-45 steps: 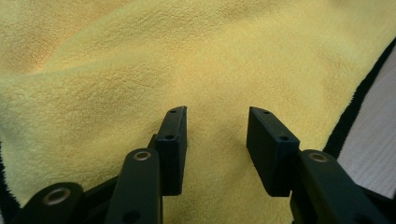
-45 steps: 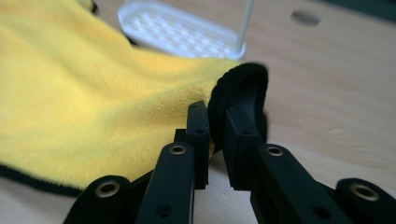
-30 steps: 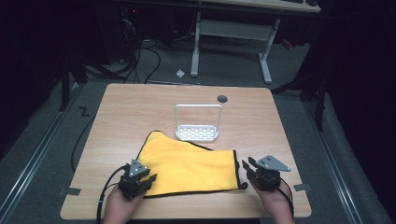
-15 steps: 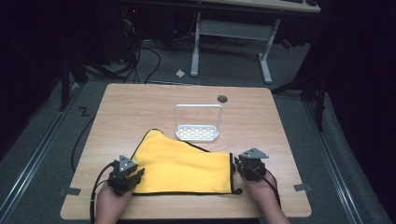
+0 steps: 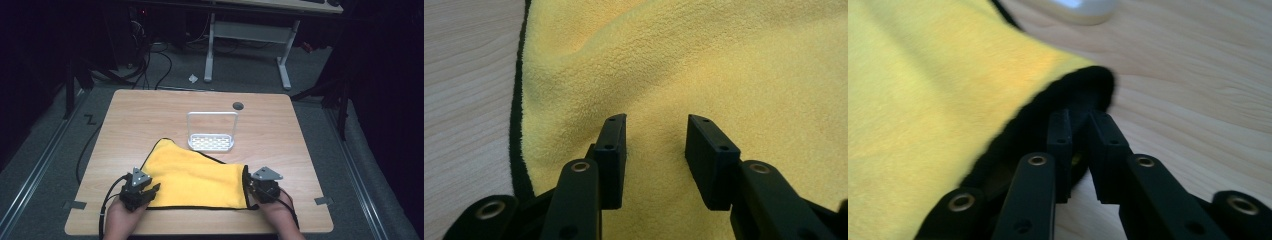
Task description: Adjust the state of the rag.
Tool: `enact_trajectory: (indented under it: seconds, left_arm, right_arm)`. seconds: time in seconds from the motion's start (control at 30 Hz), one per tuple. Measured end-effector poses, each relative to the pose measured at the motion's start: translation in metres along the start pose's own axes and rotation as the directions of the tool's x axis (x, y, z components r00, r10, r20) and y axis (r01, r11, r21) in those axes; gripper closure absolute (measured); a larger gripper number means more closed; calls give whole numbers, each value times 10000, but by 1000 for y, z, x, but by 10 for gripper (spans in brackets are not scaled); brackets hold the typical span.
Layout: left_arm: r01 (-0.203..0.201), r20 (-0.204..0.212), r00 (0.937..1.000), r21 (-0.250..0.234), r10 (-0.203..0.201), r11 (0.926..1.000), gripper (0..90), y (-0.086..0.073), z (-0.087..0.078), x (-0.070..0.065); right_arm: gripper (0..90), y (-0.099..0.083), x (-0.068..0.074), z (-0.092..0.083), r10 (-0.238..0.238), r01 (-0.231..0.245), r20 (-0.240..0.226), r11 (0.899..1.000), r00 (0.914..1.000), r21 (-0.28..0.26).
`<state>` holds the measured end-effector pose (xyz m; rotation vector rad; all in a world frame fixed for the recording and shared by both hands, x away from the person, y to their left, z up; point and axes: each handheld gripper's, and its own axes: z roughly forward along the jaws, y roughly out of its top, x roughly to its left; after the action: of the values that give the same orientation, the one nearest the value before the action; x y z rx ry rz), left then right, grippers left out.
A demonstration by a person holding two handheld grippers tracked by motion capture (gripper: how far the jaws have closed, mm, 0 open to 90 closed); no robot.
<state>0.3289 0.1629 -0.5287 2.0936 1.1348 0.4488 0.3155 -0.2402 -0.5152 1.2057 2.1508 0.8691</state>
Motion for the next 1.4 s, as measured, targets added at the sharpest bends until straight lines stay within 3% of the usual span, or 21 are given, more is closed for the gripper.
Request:
enact_trajectory:
  seconds: [0.1, 0.2, 0.23, 0.27, 0.3, 0.33, 0.47, 0.53, 0.63, 0.77, 0.9, 1.1, 1.23, 1.37, 1.4]
  left_arm:
    - [1, -47, 10000, 8, -1, 10000, 615, 1, 0, 0]
    - [-144, -26, 9999, -18, 144, 9999, 614, 2, -1, -6]
    - [-28, 160, 9999, -115, 30, 9999, 613, 3, -2, -7]
    - [306, 597, 9978, -295, -288, 9991, 607, 4, -3, -9]
    - [591, 1181, 9916, -556, -522, 9967, 602, 7, -5, -15]
    - [606, 1468, 9879, -650, -505, 9960, 600, 10, -4, -20]
    - [-312, 2355, 9709, -556, 435, 9980, 593, 22, 11, -57]
    - [-518, 2644, 9626, -375, 599, 9980, 589, 25, 21, -68]
    - [-767, 2722, 9589, -214, 797, 9968, 584, 26, 30, -78]
    - [-898, 2629, 9605, -194, 918, 9958, 608, 24, 30, -78]
    - [-530, 2849, 9568, -251, 580, 9983, 642, 14, 21, -72]
    - [-325, 2960, 9547, -21, 317, 9995, 668, -5, 1, -65]
    - [-396, 2927, 9555, 71, 358, 9992, 666, -8, -5, -65]
    - [-384, 3149, 9486, 133, 322, 9992, 645, -8, -5, -66]
    - [-394, 3308, 9432, 183, 312, 9991, 632, -7, -5, -65]
  right_arm:
    - [864, -4, -17, -5, 607, -605, 537, 9982, 9967, -49]
    - [873, -7, -26, 4, 1000, -1008, 252, 9944, 9947, 304]
    - [873, -7, -25, 6, 988, -996, 213, 9944, 9949, 366]
    - [872, -6, -24, 7, 909, -916, 193, 9950, 9957, 398]
    - [871, -6, -22, 9, 821, -824, 85, 9957, 9966, 427]
    - [869, -5, -18, 11, 765, -764, -14, 9959, 9971, 494]
    - [869, -4, -10, 13, 466, -462, -53, 9974, 9989, 557]
    - [859, -4, -8, 12, 458, -454, -62, 9977, 9989, 498]
    - [853, -3, -5, 8, 436, -432, -109, 9986, 9990, 302]
    - [858, -4, -2, 12, 202, -196, -102, 9984, 9997, 530]
    - [860, -5, -6, 12, 280, -298, 299, 9977, 9992, 610]
    - [866, -1, -21, 19, 300, -365, 936, 9970, 9952, 683]
    - [867, 10, -34, 35, 438, -530, 1255, 9960, 9911, 713]
    - [861, 22, -47, 50, 612, -718, 1324, 9945, 9893, 762]
    - [835, 24, -48, 52, 687, -793, 1308, 9939, 9890, 771]
